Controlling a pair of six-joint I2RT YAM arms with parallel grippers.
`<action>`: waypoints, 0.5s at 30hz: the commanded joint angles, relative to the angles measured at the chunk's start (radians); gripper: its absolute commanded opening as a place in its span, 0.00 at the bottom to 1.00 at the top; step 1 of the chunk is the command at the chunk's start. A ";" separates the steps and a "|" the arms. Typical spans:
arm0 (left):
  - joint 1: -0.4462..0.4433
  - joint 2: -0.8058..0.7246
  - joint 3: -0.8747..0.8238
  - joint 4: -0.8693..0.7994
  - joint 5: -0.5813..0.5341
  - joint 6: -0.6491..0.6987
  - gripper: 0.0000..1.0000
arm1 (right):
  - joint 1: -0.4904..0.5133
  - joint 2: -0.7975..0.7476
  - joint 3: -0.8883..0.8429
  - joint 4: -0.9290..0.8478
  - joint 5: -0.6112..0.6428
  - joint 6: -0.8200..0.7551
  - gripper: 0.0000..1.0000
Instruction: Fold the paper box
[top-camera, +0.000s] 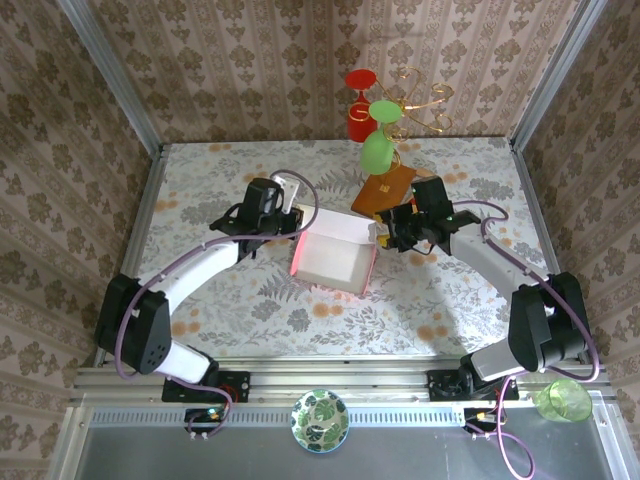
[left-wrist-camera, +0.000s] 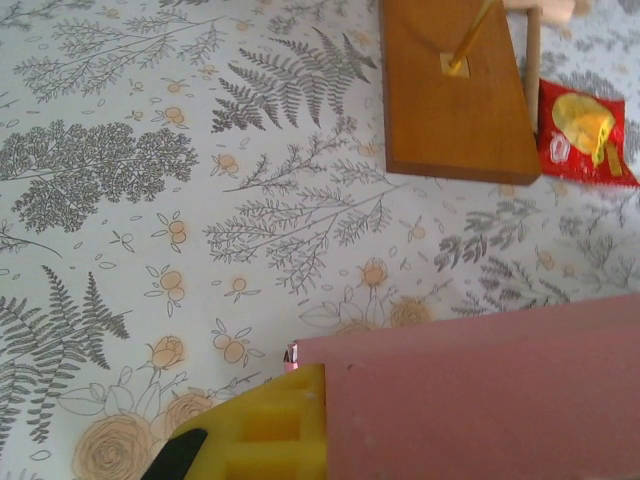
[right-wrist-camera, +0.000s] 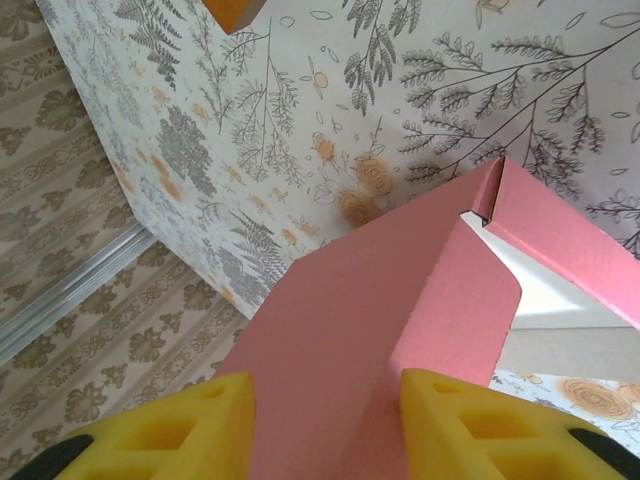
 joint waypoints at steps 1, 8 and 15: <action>-0.007 0.014 -0.026 0.094 0.005 -0.131 0.00 | 0.008 0.030 -0.018 0.048 -0.033 0.037 0.41; -0.005 0.020 -0.054 0.180 0.015 -0.162 0.00 | 0.008 0.098 -0.001 0.125 -0.032 0.032 0.37; 0.011 0.017 -0.134 0.307 0.027 -0.176 0.00 | 0.008 0.152 0.018 0.190 -0.032 0.005 0.33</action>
